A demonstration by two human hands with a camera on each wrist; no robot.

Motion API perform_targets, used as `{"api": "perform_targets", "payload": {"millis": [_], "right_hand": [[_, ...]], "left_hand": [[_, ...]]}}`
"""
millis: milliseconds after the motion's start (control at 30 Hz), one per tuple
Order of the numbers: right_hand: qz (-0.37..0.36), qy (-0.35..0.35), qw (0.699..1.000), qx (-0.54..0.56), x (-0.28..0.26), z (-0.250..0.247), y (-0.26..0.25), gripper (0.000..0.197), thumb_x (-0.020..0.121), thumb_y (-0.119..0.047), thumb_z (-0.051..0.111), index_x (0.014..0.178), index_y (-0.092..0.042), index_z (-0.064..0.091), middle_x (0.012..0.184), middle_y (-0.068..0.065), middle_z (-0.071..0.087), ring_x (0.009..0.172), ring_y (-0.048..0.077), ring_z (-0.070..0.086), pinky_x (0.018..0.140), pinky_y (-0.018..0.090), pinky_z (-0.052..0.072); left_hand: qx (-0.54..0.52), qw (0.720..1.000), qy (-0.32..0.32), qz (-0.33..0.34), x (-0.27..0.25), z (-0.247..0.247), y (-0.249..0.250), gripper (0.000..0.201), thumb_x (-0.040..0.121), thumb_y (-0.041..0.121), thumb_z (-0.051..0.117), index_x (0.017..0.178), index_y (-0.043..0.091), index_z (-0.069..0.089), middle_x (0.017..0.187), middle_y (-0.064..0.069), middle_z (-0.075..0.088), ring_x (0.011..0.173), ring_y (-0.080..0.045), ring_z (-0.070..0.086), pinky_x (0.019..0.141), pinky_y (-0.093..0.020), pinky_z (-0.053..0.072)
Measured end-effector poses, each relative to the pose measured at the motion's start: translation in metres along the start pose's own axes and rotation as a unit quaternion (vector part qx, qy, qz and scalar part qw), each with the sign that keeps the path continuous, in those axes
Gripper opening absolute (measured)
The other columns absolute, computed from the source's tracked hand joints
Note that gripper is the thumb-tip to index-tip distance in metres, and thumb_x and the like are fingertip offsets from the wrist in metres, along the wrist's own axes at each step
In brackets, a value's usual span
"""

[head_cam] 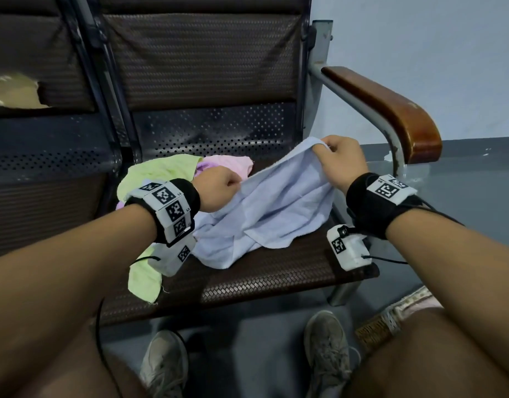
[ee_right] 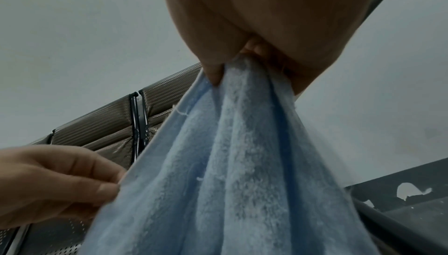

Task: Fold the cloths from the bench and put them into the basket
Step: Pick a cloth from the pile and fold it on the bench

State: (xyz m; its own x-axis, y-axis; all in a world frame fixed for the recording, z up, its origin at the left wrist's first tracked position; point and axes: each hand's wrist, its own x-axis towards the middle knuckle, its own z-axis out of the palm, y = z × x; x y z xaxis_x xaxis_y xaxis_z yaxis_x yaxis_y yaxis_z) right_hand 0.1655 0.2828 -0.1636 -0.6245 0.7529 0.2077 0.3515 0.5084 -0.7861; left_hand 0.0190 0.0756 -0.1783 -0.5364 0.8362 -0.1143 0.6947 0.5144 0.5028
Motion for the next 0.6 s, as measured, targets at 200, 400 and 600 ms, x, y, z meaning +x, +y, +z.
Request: {"api": "perform_targets", "payload": {"millis": [200, 400, 600], "right_hand": [[0.020, -0.007, 0.997, -0.069, -0.002, 0.001, 0.004, 0.033, 0.095, -0.026, 0.054, 0.064, -0.013, 0.057, 0.060, 0.005, 0.052, 0.067, 0.026, 0.049, 0.061, 0.030, 0.035], [-0.011, -0.095, 0.987, -0.131, -0.006, 0.002, 0.007, 0.020, 0.093, -0.015, 0.056, 0.099, -0.021, 0.074, 0.088, 0.001, 0.069, 0.087, 0.020, 0.062, 0.078, 0.023, 0.041], [-0.006, -0.168, 0.957, -0.235, -0.009, 0.004, 0.009, 0.028, 0.099, -0.012, 0.044, 0.077, -0.018, 0.061, 0.085, 0.011, 0.062, 0.095, 0.036, 0.064, 0.071, 0.028, 0.038]], "left_hand": [[-0.024, 0.999, 0.046, -0.017, 0.004, 0.000, -0.001, 0.031, 0.092, 0.028, 0.056, 0.068, 0.011, 0.045, 0.069, -0.003, 0.048, 0.068, -0.022, 0.046, 0.063, -0.035, 0.035], [-0.193, 0.942, 0.235, -0.144, 0.019, -0.022, 0.003, 0.032, 0.095, 0.022, 0.049, 0.073, 0.002, 0.062, 0.076, -0.018, 0.064, 0.075, -0.032, 0.058, 0.065, -0.033, 0.040], [-0.505, 0.808, 0.237, -0.191, 0.032, -0.029, 0.020, 0.038, 0.100, 0.005, 0.043, 0.137, -0.001, 0.049, 0.120, -0.012, 0.061, 0.077, -0.013, 0.062, 0.063, -0.023, 0.057]]}}
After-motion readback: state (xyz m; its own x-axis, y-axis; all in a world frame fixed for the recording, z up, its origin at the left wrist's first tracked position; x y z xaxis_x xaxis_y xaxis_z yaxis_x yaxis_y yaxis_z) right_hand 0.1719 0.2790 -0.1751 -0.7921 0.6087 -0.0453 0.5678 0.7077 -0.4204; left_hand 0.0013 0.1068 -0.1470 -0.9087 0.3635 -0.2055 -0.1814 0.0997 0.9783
